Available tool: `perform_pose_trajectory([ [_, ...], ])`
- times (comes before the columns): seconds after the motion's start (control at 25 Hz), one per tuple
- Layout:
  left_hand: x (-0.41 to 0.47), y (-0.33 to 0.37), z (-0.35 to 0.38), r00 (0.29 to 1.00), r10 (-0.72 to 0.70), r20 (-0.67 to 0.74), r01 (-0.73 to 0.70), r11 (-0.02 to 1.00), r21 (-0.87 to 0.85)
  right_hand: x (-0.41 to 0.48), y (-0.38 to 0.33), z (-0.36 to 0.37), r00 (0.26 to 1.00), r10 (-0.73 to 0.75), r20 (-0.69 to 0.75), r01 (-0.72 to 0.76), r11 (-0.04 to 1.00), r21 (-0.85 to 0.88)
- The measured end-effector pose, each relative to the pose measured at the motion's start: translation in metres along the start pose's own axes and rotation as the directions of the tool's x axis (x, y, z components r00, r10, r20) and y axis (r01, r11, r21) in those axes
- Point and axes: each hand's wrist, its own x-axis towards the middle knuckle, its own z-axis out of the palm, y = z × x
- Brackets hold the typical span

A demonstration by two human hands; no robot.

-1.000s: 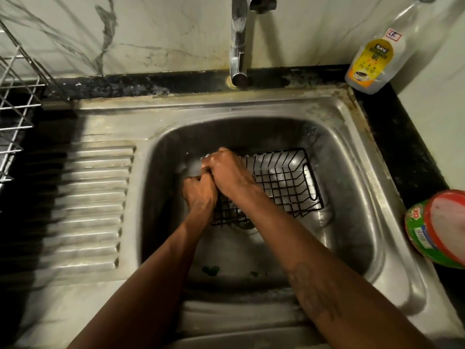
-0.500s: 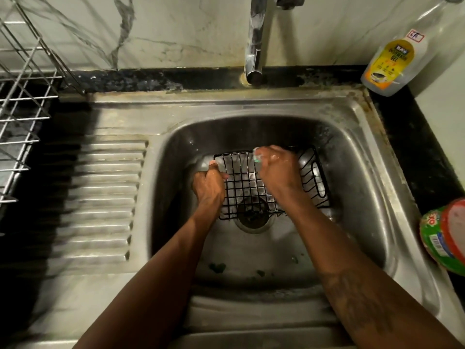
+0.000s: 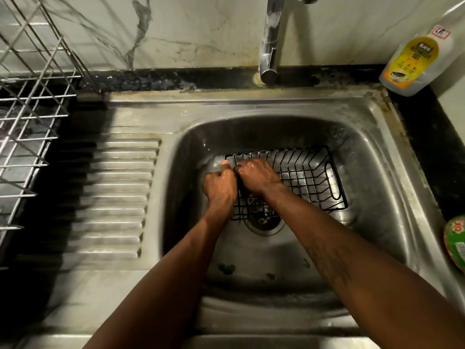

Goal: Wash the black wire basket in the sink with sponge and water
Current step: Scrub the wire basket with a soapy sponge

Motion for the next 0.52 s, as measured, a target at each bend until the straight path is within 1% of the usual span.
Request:
perform_pose_trajectory([
  [0.04, 0.0, -0.001, 0.0, 1.0, 0.008, -0.007, -0.008, 1.0, 0.003, 0.0, 0.0, 0.0, 0.996, 0.0, -0.086, 0.005, 0.998, 0.068],
  [0.08, 0.001, -0.002, 0.0, 1.0, 0.012, -0.006, -0.012, 1.0, 0.009, -0.001, 0.001, 0.005, 0.976, 0.02, -0.215, 0.013, 0.989, 0.147],
  [0.12, 0.003, -0.002, 0.0, 1.0, 0.008, 0.002, -0.008, 1.0, 0.015, -0.003, 0.003, 0.012, 0.93, 0.053, -0.363, 0.023, 0.979, 0.203],
  [0.16, 0.004, -0.003, 0.0, 1.0, 0.005, 0.007, -0.006, 1.0, 0.02, -0.008, 0.005, 0.014, 0.875, 0.089, -0.475, 0.024, 0.974, 0.226],
  [0.2, 0.005, -0.004, 0.0, 1.0, 0.003, 0.004, -0.003, 1.0, 0.021, -0.013, 0.009, 0.015, 0.841, 0.105, -0.531, 0.026, 0.972, 0.232],
  [0.24, 0.005, -0.004, 0.0, 1.0, 0.0, 0.003, 0.0, 1.0, 0.018, -0.015, 0.012, 0.016, 0.841, 0.112, -0.529, 0.024, 0.97, 0.242],
  [0.28, 0.004, -0.004, 0.0, 1.0, -0.002, 0.011, 0.002, 1.0, 0.006, -0.017, 0.016, 0.015, 0.877, 0.125, -0.464, 0.001, 0.965, 0.263],
  [0.32, 0.004, -0.005, 0.0, 1.0, 0.0, 0.023, 0.0, 1.0, -0.001, -0.019, 0.018, 0.013, 0.947, 0.135, -0.291, -0.059, 0.965, 0.255],
  [0.36, 0.003, -0.005, 0.0, 0.999, 0.007, 0.032, -0.007, 1.0, 0.001, -0.02, 0.019, 0.013, 0.976, 0.162, -0.146, -0.127, 0.967, 0.221],
  [0.4, 0.002, -0.005, 0.0, 0.999, 0.01, 0.032, -0.011, 1.0, 0.009, -0.019, 0.022, 0.015, 0.978, 0.188, -0.094, -0.169, 0.97, 0.176],
  [0.44, 0.002, -0.006, 0.0, 1.0, 0.007, 0.027, -0.008, 1.0, 0.019, -0.019, 0.023, 0.014, 0.972, 0.209, -0.109, -0.183, 0.961, 0.209],
  [0.48, 0.003, -0.006, 0.0, 1.0, 0.003, 0.022, -0.004, 1.0, 0.022, -0.021, 0.022, 0.011, 0.961, 0.225, -0.16, -0.175, 0.944, 0.281],
  [0.52, 0.002, -0.005, 0.0, 1.0, -0.006, 0.026, 0.006, 1.0, 0.017, -0.023, 0.02, 0.01, 0.93, 0.236, -0.282, -0.135, 0.933, 0.333],
])
